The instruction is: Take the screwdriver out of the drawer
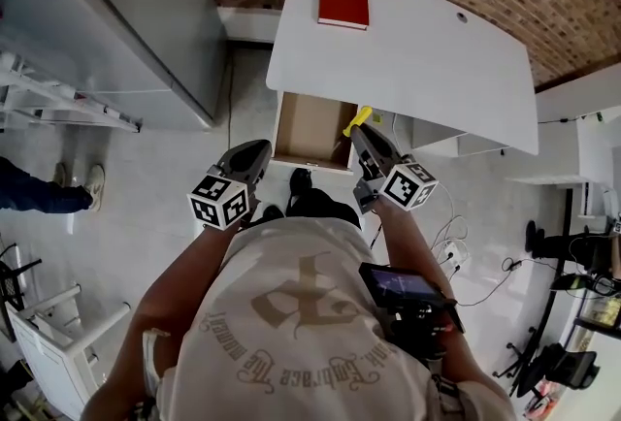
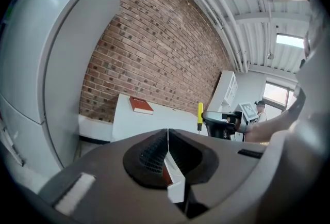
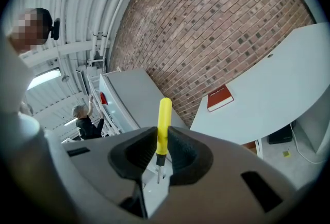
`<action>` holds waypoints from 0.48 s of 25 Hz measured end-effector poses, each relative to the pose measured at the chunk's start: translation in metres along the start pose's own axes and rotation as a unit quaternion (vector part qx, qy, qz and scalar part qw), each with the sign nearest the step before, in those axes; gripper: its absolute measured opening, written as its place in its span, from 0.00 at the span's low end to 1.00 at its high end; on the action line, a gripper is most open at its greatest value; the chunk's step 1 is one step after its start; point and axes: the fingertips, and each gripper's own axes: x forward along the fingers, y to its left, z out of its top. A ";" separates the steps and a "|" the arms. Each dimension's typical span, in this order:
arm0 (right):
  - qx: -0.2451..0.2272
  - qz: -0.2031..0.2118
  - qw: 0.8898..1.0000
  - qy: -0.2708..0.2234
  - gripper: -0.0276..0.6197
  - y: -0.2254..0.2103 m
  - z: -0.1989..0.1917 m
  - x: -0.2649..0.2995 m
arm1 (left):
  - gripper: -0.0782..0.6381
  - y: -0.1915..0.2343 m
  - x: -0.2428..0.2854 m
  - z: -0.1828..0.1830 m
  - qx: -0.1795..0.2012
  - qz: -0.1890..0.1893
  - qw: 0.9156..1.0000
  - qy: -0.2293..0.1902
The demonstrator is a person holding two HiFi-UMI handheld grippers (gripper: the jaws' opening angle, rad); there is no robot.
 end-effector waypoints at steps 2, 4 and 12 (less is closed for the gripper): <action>0.000 -0.002 1.000 -0.005 0.13 -0.001 0.003 -0.001 | 0.12 0.000 0.001 0.001 0.002 -0.001 1.000 0.000; -0.003 -0.001 1.000 -0.007 0.13 -0.001 0.006 -0.001 | 0.12 0.000 0.003 0.004 0.006 -0.002 1.000 -0.001; -0.027 0.004 1.000 -0.008 0.13 0.001 0.014 0.000 | 0.12 0.002 0.012 0.009 0.016 -0.006 1.000 -0.001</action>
